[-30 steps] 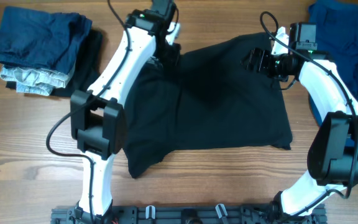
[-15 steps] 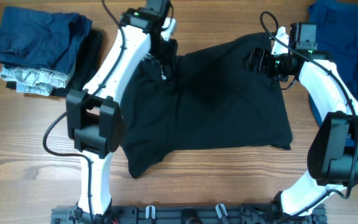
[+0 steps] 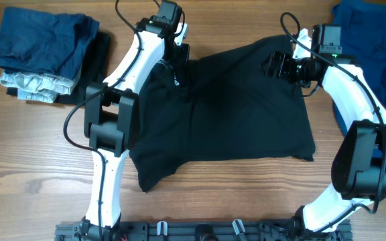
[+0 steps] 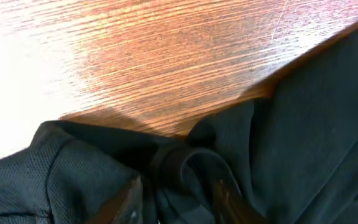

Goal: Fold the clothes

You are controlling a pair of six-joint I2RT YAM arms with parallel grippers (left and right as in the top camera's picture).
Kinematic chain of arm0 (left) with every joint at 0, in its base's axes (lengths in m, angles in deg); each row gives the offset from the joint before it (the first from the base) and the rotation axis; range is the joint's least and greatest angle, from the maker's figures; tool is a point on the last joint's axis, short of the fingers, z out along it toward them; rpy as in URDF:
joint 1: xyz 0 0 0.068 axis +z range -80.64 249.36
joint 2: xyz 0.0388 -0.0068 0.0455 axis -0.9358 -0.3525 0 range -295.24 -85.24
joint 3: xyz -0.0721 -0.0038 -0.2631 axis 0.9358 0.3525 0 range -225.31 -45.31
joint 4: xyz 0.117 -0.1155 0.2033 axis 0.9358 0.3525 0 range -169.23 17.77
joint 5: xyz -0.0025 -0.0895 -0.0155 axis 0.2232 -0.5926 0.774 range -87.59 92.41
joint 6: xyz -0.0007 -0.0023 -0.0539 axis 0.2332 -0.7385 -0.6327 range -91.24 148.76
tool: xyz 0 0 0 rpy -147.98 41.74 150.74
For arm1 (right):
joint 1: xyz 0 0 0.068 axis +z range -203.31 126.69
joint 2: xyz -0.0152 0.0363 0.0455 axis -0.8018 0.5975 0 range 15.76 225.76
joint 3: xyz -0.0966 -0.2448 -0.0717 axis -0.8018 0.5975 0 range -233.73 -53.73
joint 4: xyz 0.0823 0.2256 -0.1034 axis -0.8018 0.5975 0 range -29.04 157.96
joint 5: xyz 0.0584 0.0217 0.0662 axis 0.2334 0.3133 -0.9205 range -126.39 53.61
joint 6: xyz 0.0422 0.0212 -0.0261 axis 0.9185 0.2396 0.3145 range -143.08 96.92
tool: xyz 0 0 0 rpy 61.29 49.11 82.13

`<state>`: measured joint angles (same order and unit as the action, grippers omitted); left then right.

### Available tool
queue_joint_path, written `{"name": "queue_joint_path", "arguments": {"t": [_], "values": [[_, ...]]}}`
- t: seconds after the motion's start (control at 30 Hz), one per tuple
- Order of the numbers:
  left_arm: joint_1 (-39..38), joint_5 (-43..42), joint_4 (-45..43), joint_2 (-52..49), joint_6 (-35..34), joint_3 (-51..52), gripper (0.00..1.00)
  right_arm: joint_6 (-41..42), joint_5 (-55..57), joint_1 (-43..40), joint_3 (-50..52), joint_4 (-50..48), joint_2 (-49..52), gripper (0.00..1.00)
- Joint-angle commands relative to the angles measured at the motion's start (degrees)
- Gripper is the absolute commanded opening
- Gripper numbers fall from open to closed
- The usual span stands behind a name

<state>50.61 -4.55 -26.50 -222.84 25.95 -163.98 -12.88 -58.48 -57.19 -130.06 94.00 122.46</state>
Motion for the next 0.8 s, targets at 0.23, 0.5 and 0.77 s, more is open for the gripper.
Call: {"name": "queue_joint_path", "arguments": {"t": [0.23, 0.5, 0.77], "values": [[-0.1, -0.5, -3.3, -1.0, 0.9, -0.5, 0.32, -1.1, -1.1, 0.2, -0.4, -0.3, -0.9, 1.00], [0.4, 2.1, -1.4, -1.1, 0.9, -0.5, 0.26, -1.1, -1.1, 0.2, -0.4, -0.4, -0.9, 1.00], [2.0, 9.1, 1.2, -1.1, 0.9, -0.5, 0.37, -1.1, -1.1, 0.2, -0.4, -0.4, -0.9, 1.00]]}}
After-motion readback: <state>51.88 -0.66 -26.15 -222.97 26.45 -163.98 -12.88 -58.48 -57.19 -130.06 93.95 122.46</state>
